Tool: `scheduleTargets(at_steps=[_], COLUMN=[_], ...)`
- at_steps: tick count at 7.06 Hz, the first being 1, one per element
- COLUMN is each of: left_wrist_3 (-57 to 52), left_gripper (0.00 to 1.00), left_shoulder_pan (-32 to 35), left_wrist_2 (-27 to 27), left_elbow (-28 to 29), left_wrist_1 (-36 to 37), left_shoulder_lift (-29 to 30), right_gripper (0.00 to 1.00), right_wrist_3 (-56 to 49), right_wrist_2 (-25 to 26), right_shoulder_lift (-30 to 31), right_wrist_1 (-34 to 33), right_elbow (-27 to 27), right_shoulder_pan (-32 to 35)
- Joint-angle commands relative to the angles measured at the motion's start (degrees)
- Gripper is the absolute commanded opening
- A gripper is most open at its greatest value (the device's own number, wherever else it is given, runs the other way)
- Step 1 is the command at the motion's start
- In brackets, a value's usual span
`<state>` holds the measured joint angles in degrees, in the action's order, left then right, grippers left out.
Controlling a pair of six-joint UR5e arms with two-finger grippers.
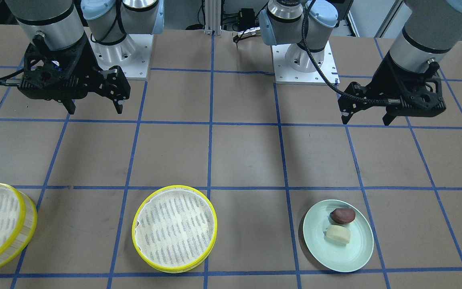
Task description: Stack buns with steamer
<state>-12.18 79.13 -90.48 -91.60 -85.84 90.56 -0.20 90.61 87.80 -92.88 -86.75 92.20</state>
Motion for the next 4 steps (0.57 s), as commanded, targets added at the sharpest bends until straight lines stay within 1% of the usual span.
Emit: scheduleTargets(at_steps=[1,3,4], left_wrist_3=[-2.83,-3.11,-5.11], left_gripper=[1.0,1.0,1.0], left_shoulder_pan=[-1.52,-1.61,-1.69], left_wrist_2=[-0.84,-1.37,-1.1], left_elbow=[-0.95,-1.12,-1.21], left_wrist_1=[-0.2,-0.11,1.28], left_shoulder_lift=[-0.12,-0.21,1.36], right_gripper=[1.0,1.0,1.0], right_wrist_3=[-0.15,-0.33,-0.33], right_wrist_2=[-0.09,-0.17,-0.26], right_shoulder_lift=[0.0,0.0,-0.08], right_wrist_1=[0.07,0.33,0.33], right_elbow=[0.0,0.0,0.0], right_shoulder_pan=[-0.43,-1.67,-1.67])
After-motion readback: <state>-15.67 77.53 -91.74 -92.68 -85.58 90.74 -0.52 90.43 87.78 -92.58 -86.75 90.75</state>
